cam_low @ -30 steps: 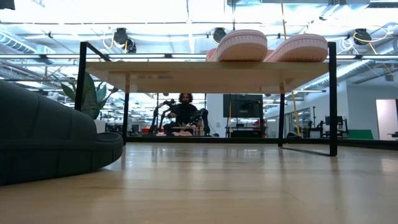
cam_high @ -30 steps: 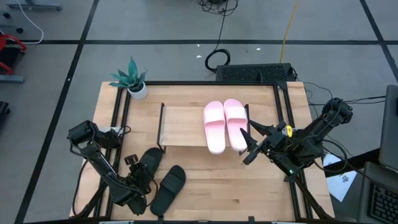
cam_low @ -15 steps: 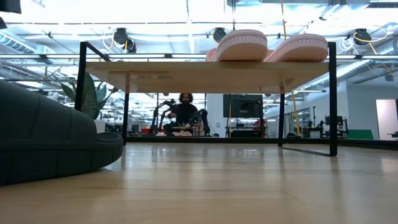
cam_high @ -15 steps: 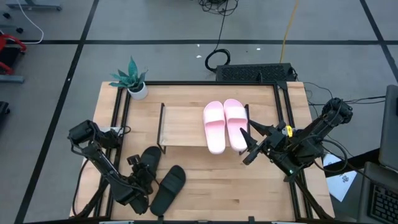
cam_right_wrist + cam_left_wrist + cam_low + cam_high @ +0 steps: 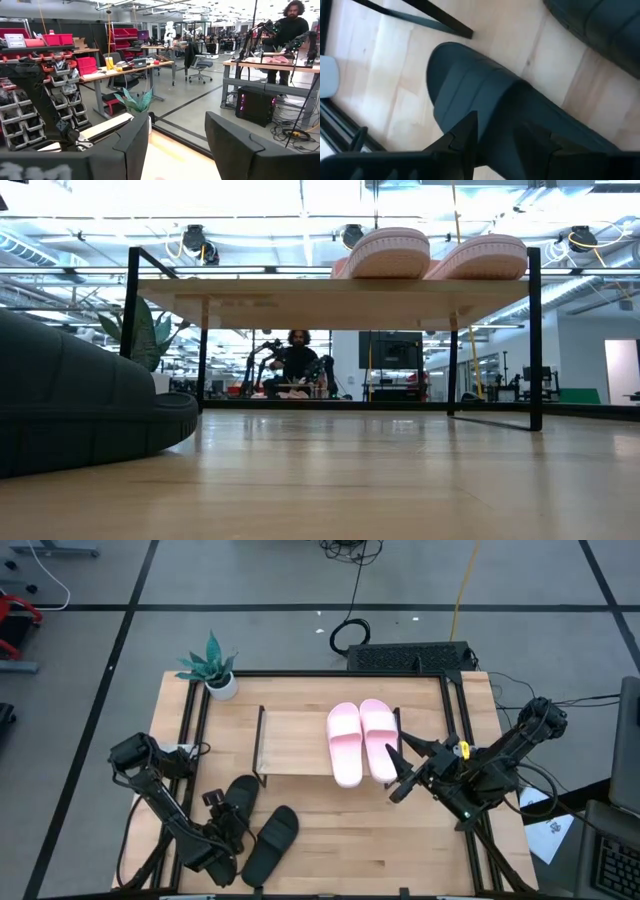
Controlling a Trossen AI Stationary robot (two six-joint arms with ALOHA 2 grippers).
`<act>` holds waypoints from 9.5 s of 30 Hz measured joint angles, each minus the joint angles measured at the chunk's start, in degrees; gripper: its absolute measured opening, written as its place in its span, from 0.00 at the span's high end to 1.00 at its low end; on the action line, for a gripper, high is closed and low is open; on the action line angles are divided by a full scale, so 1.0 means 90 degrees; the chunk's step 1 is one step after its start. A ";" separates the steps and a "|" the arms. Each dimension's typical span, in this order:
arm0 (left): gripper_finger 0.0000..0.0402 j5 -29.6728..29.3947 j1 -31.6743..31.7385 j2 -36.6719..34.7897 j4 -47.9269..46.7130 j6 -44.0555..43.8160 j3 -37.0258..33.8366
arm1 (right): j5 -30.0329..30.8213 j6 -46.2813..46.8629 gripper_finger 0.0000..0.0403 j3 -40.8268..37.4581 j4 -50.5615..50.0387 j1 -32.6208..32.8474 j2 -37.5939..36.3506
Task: Pick and place slides into the shelf
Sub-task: Put the left black slipper on the shelf
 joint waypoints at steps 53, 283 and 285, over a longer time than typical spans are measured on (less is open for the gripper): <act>1.00 0.0493 0.0280 -0.1931 -0.1506 -0.0900 -0.0218 | -0.0023 0.0485 0.55 0.0002 -0.0223 -0.0255 0.0000; 0.98 -0.2166 0.4762 -0.1069 -0.0009 0.6719 0.1314 | 0.0121 0.0076 0.55 0.0002 -0.0458 -0.0702 0.0000; 0.96 -0.2025 0.4765 -0.1069 -0.0015 0.6735 0.1314 | 0.0121 -0.0002 0.55 0.0002 -0.0457 -0.0702 0.0000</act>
